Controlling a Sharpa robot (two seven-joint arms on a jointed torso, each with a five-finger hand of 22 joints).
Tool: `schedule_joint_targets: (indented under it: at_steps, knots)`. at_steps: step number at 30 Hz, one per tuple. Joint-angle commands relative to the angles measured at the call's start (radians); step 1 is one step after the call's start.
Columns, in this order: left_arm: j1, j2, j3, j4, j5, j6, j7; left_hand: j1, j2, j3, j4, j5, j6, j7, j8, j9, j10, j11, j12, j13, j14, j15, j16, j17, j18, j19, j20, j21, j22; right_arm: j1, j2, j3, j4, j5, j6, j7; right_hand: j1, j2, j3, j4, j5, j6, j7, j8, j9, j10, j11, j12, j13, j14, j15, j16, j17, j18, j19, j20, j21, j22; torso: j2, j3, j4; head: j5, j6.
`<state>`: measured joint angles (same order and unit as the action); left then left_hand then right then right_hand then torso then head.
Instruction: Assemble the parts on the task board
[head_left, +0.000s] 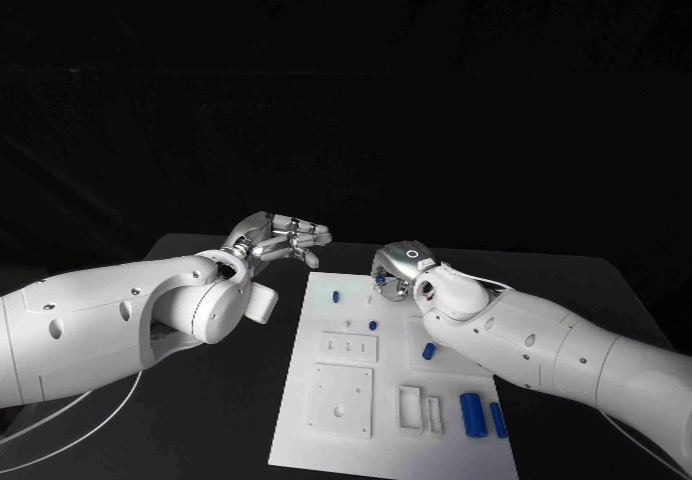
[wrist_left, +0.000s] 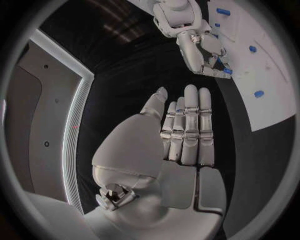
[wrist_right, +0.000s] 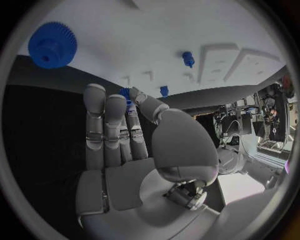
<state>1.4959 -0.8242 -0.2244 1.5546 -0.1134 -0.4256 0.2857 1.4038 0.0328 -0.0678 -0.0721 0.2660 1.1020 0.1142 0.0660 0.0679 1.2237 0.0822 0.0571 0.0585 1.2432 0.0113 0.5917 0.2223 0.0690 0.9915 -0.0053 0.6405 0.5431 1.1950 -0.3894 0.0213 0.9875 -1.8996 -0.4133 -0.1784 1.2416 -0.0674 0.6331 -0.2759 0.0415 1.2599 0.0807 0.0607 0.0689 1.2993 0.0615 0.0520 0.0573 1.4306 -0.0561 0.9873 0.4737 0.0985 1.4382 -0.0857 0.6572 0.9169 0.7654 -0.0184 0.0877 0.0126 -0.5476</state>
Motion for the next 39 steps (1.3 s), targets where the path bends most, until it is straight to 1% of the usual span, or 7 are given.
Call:
schedule_joint_targets:
  at_steps: [1,3,10,17,32,34,39]
  knots:
    - [0.006,0.005,0.001,0.006,-0.003,0.004,0.006,-0.007,-0.002,-0.001,-0.002,-0.006,-0.005,0.002,-0.003,0.0,-0.006,-0.003,0.002,0.001,-0.006,0.001,0.007,-0.001,-0.001,-0.005,0.0,0.0,0.001,0.0,0.011,0.0,-0.014,-0.016,-0.016,-0.003,0.006,0.001,-0.001,0.006,0.006,0.002,0.0,0.003,0.001,0.041,-0.034,0.006,0.002,0.002,-0.002,-0.003,0.001,0.019,0.005,0.002,-0.003,0.001,0.006,-0.0066,0.0112,0.002,-0.001]
    - [0.009,0.005,0.001,0.009,-0.004,0.003,0.006,-0.007,-0.002,-0.001,-0.002,-0.006,-0.005,0.002,-0.003,0.0,-0.006,-0.003,0.002,0.001,-0.006,0.001,0.007,-0.001,-0.001,-0.005,0.0,0.0,0.001,0.0,0.016,0.0,-0.02,-0.016,-0.018,-0.003,0.006,0.0,0.0,0.006,0.006,0.002,0.001,0.003,0.001,0.04,-0.034,0.006,0.002,0.002,-0.002,-0.004,0.002,0.019,0.008,0.002,-0.014,0.008,0.008,-0.0089,0.0148,0.002,0.0]
    - [0.016,0.004,0.001,0.017,-0.004,0.001,0.005,-0.006,-0.003,-0.001,-0.004,-0.006,-0.004,0.002,-0.003,0.0,-0.005,-0.003,0.002,0.001,-0.007,0.001,0.006,-0.003,-0.001,-0.005,0.0,-0.002,0.003,0.0,0.023,0.0,-0.026,-0.016,-0.017,-0.002,0.006,0.0,0.0,0.006,0.006,0.002,0.001,0.003,0.001,0.04,-0.034,0.006,0.002,0.002,-0.002,-0.004,0.002,0.019,0.008,0.002,-0.014,0.008,0.015,-0.0113,0.021,0.002,0.003]
    - [0.023,0.003,0.001,0.021,-0.005,0.001,0.004,-0.006,-0.003,-0.002,-0.003,-0.006,-0.005,0.002,-0.003,0.0,-0.006,-0.003,0.002,0.001,-0.007,0.001,0.007,-0.004,-0.001,-0.005,0.0,-0.002,0.004,0.0,0.026,0.0,-0.03,-0.018,-0.002,-0.011,0.005,0.0,0.002,0.005,0.006,0.001,0.001,0.003,0.001,0.039,-0.033,0.006,0.002,0.002,-0.003,-0.006,0.002,0.02,0.012,0.002,-0.031,0.019,0.019,-0.0118,0.021,0.002,0.003]
    - [0.025,-0.001,0.001,0.02,-0.005,0.002,0.001,-0.006,-0.003,-0.002,-0.003,-0.006,-0.005,0.002,-0.003,0.0,-0.006,-0.003,0.002,0.001,-0.007,0.001,0.007,-0.004,-0.001,-0.005,0.0,-0.002,0.004,0.0,0.017,0.0,-0.025,-0.036,0.02,-0.04,0.004,-0.001,0.005,0.003,0.006,0.001,0.001,0.003,0.001,0.039,-0.033,0.006,0.002,0.002,-0.003,-0.007,0.003,0.02,0.016,0.001,-0.043,0.036,0.02,-0.0116,0.0199,0.0,0.002]
    - [0.025,-0.002,0.001,0.02,-0.005,0.001,0.001,-0.006,-0.003,-0.002,-0.003,-0.006,-0.005,0.002,-0.003,0.0,-0.006,-0.003,0.002,0.001,-0.007,0.001,0.007,-0.004,-0.001,-0.005,0.0,-0.002,0.004,0.0,0.016,0.0,-0.025,-0.038,0.022,-0.043,0.004,-0.001,0.008,0.003,0.006,0.002,0.001,0.004,0.001,0.039,-0.033,0.006,0.002,0.002,-0.003,-0.007,0.003,0.02,0.018,0.001,-0.049,0.046,0.021,-0.0119,0.019,-0.002,0.0]
    - [0.025,-0.006,0.001,0.021,-0.005,-0.002,0.002,-0.005,-0.004,-0.002,-0.003,-0.005,-0.005,0.002,-0.004,0.0,-0.006,-0.003,0.002,0.001,-0.006,0.001,0.007,-0.006,0.0,-0.004,-0.001,-0.004,0.007,0.0,0.016,-0.001,-0.023,-0.041,0.023,-0.046,0.003,-0.003,0.009,0.003,0.006,0.002,0.001,0.003,0.001,0.039,-0.033,0.006,0.002,0.002,-0.003,-0.007,0.003,0.02,0.019,0.001,-0.053,0.051,0.023,-0.0125,0.0195,-0.007,0.005]
